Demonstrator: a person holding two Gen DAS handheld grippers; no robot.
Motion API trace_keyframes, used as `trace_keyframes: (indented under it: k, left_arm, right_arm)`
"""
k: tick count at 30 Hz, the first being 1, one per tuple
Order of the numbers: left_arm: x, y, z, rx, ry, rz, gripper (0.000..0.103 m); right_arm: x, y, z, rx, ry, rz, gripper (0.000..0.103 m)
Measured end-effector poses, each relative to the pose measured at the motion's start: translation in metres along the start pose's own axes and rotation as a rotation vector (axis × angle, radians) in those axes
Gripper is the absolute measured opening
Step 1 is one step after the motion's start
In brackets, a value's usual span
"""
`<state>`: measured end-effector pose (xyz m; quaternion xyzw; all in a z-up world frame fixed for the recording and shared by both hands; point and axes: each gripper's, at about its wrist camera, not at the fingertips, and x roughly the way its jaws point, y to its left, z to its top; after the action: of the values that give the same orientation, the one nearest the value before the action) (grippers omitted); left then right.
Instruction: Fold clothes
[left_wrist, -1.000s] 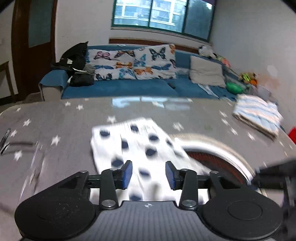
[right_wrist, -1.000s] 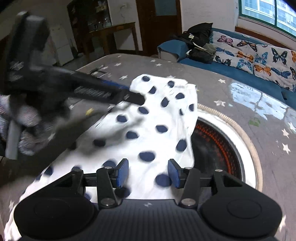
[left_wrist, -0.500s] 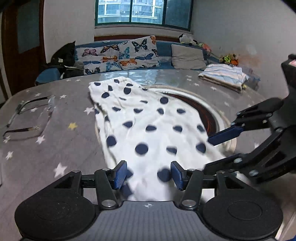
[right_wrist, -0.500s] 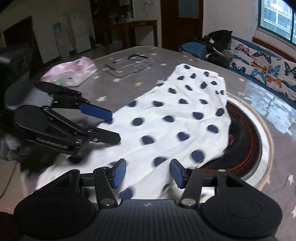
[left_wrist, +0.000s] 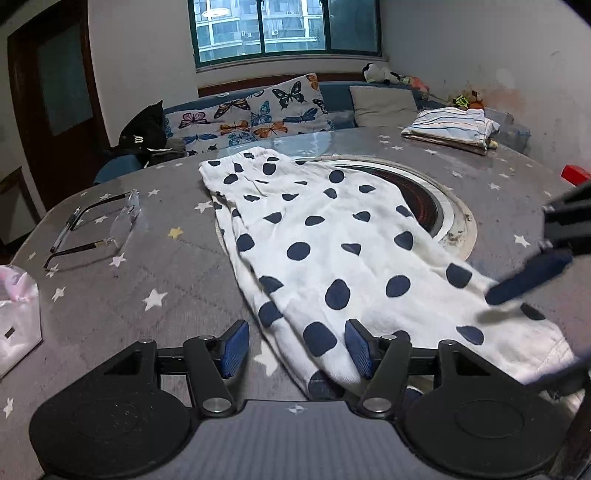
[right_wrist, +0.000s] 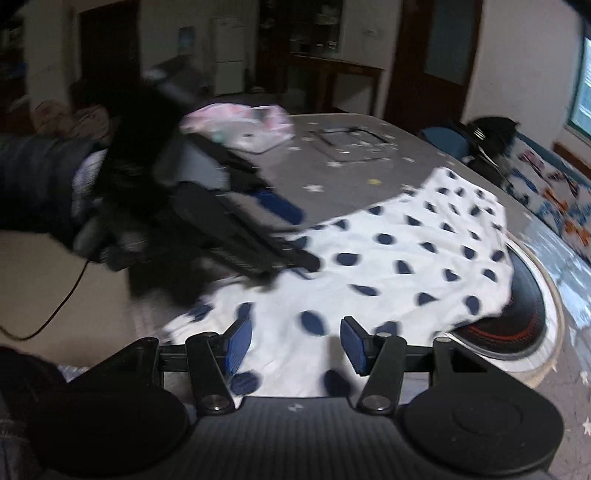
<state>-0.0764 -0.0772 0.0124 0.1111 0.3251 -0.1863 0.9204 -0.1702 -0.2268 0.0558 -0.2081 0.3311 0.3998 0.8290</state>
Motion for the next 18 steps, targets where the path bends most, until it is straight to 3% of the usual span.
trace_keyframes:
  k: [4,9,14,18]
  left_arm:
    - [-0.005,0.003,-0.002,-0.03,-0.006,0.009,0.062]
    - [-0.009,0.007,0.0,-0.048,-0.016,0.014,0.064]
    - [-0.016,0.011,-0.001,-0.096,-0.027,0.013,0.065]
    - [-0.027,0.016,-0.005,-0.109,-0.042,0.02,0.066]
  right_arm:
    - [-0.004,0.019,-0.004,-0.064,-0.022,-0.031,0.054]
    - [-0.015,0.034,-0.002,-0.115,-0.05,-0.005,0.058]
    - [0.003,0.052,-0.006,-0.156,-0.028,0.026,0.058]
    - [0.02,0.067,-0.013,-0.193,-0.026,-0.023,0.06]
